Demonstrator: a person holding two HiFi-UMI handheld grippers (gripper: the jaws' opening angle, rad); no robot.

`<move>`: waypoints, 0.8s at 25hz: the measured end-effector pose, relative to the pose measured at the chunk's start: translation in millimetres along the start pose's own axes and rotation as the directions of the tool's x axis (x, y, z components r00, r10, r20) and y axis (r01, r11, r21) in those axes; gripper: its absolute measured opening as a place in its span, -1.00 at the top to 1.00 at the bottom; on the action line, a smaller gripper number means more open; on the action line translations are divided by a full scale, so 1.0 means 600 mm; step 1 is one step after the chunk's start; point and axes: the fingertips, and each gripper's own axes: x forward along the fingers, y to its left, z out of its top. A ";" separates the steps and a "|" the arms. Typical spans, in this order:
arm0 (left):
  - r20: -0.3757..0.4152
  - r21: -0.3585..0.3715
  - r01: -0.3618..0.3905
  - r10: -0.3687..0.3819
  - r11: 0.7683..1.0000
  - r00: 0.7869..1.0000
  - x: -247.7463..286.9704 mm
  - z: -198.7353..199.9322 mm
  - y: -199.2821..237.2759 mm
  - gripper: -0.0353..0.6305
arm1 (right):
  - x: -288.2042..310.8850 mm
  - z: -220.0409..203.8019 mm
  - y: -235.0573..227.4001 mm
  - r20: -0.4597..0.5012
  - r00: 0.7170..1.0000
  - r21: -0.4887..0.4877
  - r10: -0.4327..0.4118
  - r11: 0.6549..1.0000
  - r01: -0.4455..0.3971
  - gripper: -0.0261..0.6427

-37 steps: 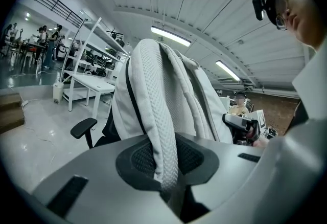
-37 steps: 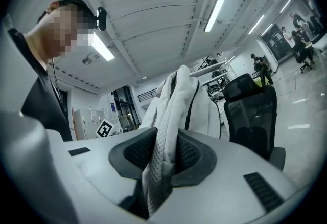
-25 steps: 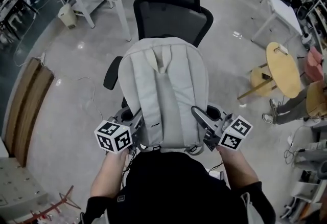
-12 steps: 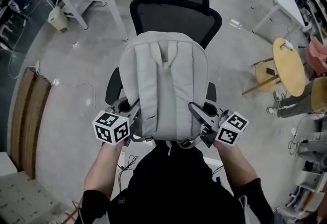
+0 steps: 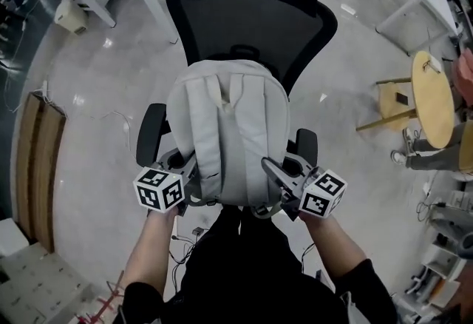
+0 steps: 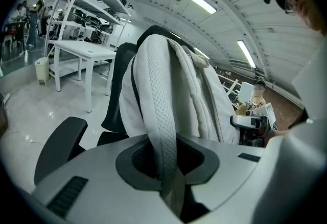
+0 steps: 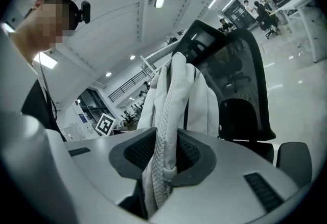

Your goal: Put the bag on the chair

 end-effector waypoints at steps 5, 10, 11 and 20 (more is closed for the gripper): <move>-0.054 -0.001 -0.025 0.025 1.000 0.998 0.098 -0.001 0.046 0.66 | 0.037 -0.007 -0.102 -0.008 1.000 0.049 -0.026 0.998 0.026 0.61; -0.067 0.015 -0.056 0.057 0.998 0.996 0.165 0.017 0.105 0.66 | 0.088 -0.008 -0.170 -0.013 0.999 0.086 -0.053 0.995 0.054 0.61; -0.068 0.018 -0.062 0.063 0.998 0.996 0.179 0.019 0.113 0.66 | 0.095 -0.008 -0.186 -0.017 0.998 0.086 -0.063 0.994 0.064 0.61; -0.147 -0.078 -0.122 0.109 0.989 0.983 0.284 -0.024 0.187 0.64 | 0.157 -0.037 -0.315 -0.125 0.984 0.066 -0.129 0.988 0.138 0.58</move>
